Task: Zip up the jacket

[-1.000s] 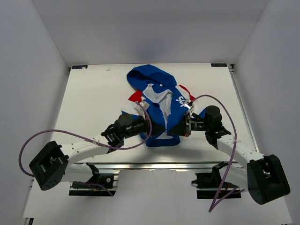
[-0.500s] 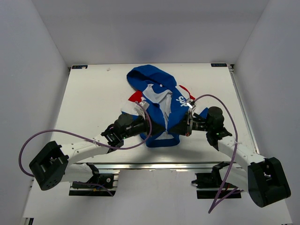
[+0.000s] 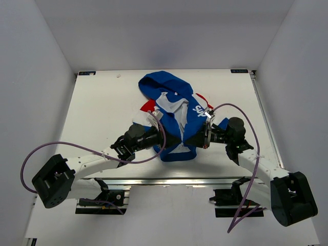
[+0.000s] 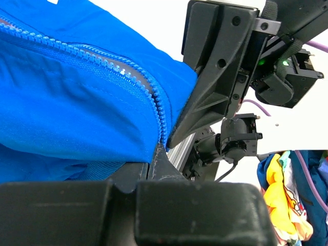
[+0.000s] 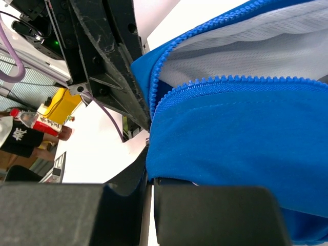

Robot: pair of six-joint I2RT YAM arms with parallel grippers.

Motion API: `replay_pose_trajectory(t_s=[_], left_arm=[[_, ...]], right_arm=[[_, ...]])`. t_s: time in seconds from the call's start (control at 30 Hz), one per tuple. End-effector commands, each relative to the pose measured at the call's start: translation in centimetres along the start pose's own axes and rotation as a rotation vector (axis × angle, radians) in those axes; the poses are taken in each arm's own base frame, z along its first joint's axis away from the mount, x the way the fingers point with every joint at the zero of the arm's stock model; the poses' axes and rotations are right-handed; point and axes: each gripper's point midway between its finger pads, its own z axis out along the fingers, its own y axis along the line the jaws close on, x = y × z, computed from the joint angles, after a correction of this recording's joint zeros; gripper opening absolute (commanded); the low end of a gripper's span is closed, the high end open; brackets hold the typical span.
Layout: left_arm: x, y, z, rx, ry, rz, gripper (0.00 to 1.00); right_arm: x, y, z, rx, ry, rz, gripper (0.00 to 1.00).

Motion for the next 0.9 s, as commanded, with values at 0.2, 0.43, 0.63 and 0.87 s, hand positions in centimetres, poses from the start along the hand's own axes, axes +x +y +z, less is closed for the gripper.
replay_pose_trajectory(t_s=[0.2, 0.43, 0.63, 0.87], left_arm=[[-0.5, -1.4, -0.1, 0.064, -0.007, 0.018, 0.0], [-0.6, -1.2, -0.2, 0.049, -0.012, 0.01, 0.0], [-0.8, -1.2, -0.1, 0.045, -0.015, 0.011, 0.0], [-0.7, -1.2, 0.2, 0.048, -0.002, 0.012, 0.0]], right_arm=[[-1.5, 0.3, 0.0, -0.003, -0.108, -0.029, 0.0], [-2.5, 1.2, -0.4, -0.022, -0.23, -0.011, 0.0], [-3.0, 0.7, -0.6, 0.016, -0.277, 0.01, 0.0], [-3.5, 0.4, -0.6, 0.035, -0.302, 0.027, 0.0]])
